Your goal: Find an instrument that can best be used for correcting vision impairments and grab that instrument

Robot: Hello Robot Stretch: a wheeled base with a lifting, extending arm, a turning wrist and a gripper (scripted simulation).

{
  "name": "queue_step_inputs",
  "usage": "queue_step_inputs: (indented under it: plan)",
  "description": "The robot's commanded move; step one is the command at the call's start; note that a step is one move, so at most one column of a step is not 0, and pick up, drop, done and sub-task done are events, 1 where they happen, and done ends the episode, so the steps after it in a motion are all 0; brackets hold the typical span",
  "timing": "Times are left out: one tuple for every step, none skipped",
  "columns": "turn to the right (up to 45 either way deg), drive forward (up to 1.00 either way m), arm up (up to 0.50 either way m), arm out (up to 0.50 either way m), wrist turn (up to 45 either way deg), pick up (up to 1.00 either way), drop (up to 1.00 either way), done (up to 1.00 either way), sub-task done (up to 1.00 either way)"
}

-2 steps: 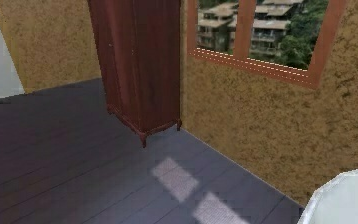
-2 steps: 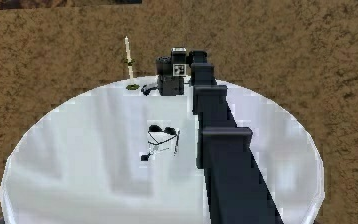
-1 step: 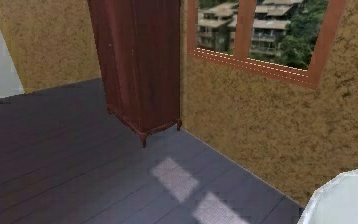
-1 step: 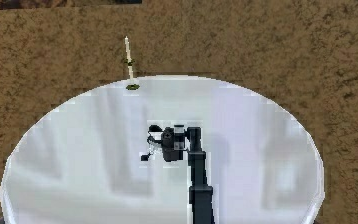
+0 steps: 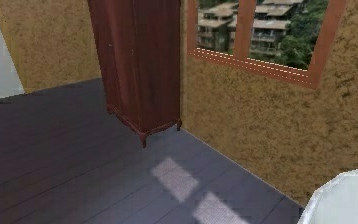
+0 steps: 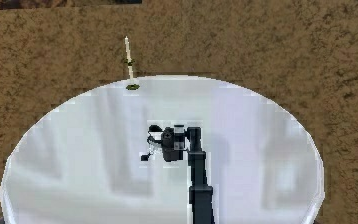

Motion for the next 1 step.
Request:
queue_step_inputs:
  plan:
    - [0.0,0.0,0.1,0.0,0.0,0.0,0.0,0.0,0.0]
